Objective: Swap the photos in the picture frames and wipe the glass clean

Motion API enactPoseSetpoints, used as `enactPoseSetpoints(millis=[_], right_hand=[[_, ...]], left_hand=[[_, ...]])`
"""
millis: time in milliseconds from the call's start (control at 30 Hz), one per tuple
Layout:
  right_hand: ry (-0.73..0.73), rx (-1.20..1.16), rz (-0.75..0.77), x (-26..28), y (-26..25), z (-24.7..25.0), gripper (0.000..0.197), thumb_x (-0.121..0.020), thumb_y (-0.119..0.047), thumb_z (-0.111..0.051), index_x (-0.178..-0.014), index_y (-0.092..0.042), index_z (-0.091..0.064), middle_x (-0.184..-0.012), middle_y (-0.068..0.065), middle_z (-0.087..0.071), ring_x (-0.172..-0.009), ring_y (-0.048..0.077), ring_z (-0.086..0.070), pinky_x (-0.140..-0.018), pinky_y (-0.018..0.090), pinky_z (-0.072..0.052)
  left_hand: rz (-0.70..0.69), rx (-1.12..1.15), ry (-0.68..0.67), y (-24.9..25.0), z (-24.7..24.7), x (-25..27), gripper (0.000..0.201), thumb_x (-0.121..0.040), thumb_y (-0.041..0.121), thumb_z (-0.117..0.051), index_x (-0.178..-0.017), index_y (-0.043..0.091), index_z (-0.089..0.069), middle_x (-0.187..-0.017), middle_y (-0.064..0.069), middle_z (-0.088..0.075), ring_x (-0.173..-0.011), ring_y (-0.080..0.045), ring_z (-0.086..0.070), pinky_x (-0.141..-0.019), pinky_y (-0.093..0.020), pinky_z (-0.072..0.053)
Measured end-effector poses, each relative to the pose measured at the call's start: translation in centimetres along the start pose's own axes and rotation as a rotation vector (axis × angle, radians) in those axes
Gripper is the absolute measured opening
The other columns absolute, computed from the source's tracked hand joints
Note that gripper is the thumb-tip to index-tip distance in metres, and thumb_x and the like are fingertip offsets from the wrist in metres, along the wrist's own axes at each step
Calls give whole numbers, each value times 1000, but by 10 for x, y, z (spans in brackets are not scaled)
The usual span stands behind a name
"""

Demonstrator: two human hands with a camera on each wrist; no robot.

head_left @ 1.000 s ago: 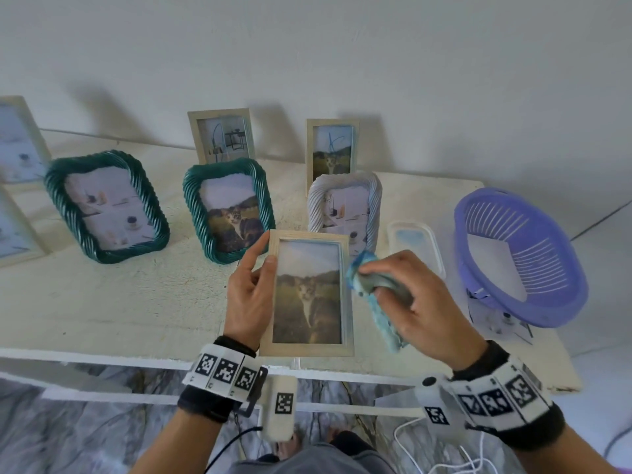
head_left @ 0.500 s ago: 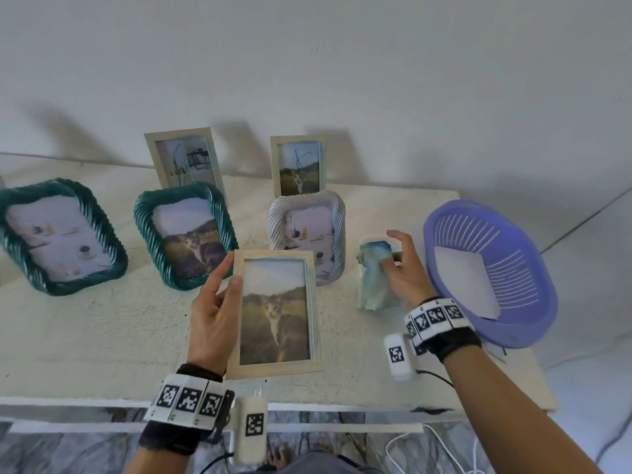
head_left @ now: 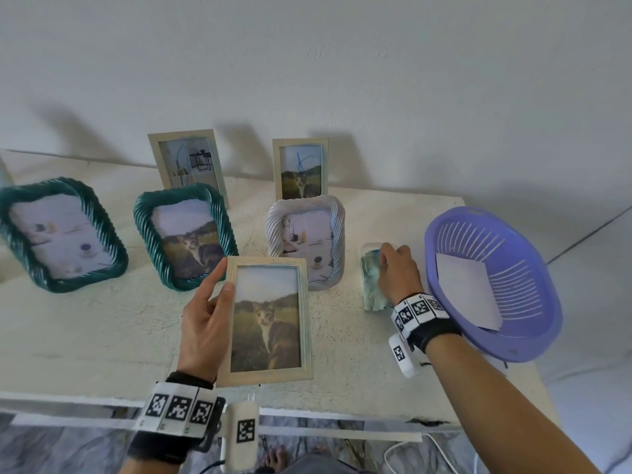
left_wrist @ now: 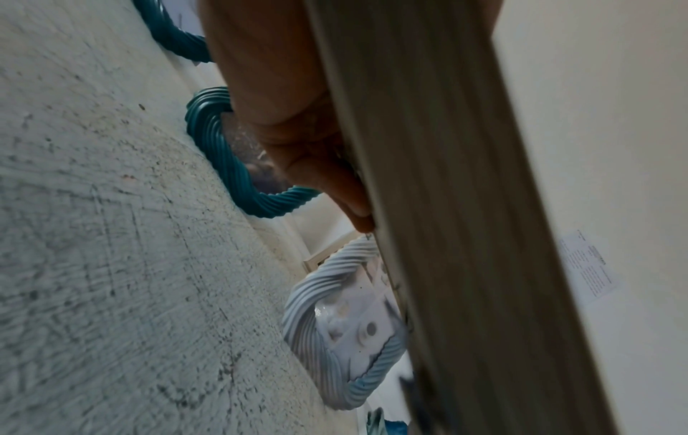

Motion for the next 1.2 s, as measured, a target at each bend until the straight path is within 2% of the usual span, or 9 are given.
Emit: enactPoseSetpoints(millis=[100,233,433,600,700,833,933,1100,1200], right_hand=[[-10,23,-10,-1,3,1,18,-92,4,-41,-94,-12,-48,-109,14,-46,-88,35,-51,-72,35,-38],[-69,137,-15,2,4,-3,26,-97,-1,-39,-118,-6,-52,-127,15,-47,-105,38,-51,-92,40,-39],[-175,132,-18,-3,5,-2,47,-94,-3,-42,-140,-6,-35,-152,11,-27,-121,37,-46,-103,43,-32],[-254,272,41,-5,7,-5,66,-92,-15,-53,-149,-16,-19,-156,14,-14,-141,32,-25,-105,44,-31],[-178,443,28,-2,8,-14,75,-85,-24,-61,-147,-21,-19,-154,16,-14,-135,37,-29,-95,47,-41],[-1,648,100,3,-4,-15,54,-90,-21,-58,-138,-5,-39,-152,16,-28,-122,34,-42,-93,43,-42],[-9,628,128,3,-6,-23,50,-94,-18,-47,-139,1,-34,-143,19,-41,-126,32,-42,-96,41,-43],[-91,503,121,6,-1,-21,59,-94,-22,-48,-145,-4,-25,-151,21,-29,-132,37,-35,-100,44,-40],[-166,373,96,4,0,-14,63,-91,-19,-52,-146,-8,-23,-151,18,-26,-132,39,-33,-102,46,-38]], left_hand=[[-5,4,-9,1,-1,2,39,-103,21,-47,-139,35,-50,-82,-9,-75,-77,-26,-72,-72,-46,-61],[-9,7,-21,2,-1,3,39,-103,20,-46,-139,34,-50,-80,-4,-76,-73,-20,-72,-65,-36,-62],[-11,-2,-25,1,-1,5,39,-103,19,-46,-138,35,-52,-80,-9,-75,-74,-26,-71,-67,-42,-62],[-16,6,-21,4,-3,9,39,-103,18,-47,-138,35,-53,-81,-20,-72,-75,-31,-68,-71,-49,-60],[-21,13,-20,7,-1,10,39,-103,17,-46,-139,32,-52,-81,-18,-73,-75,-28,-69,-69,-43,-61],[-30,-6,-12,10,4,11,39,-103,17,-46,-140,29,-51,-80,-11,-75,-73,-24,-70,-66,-38,-61],[-28,0,-15,13,6,12,40,-103,17,-46,-141,29,-51,-80,-14,-74,-74,-26,-70,-68,-41,-61],[-50,12,-19,19,3,11,40,-104,14,-45,-141,28,-50,-77,-9,-75,-72,-21,-70,-67,-37,-61],[-61,16,-12,20,-2,10,40,-104,17,-46,-140,31,-51,-82,-20,-72,-74,-26,-68,-72,-51,-59]])
Point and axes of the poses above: each hand's wrist, its own x-axis away from the middle knuckle, its own z-axis out of the back of the hand, y = z × x, the point moved 3 cm from there along -x, towards the middle knuckle
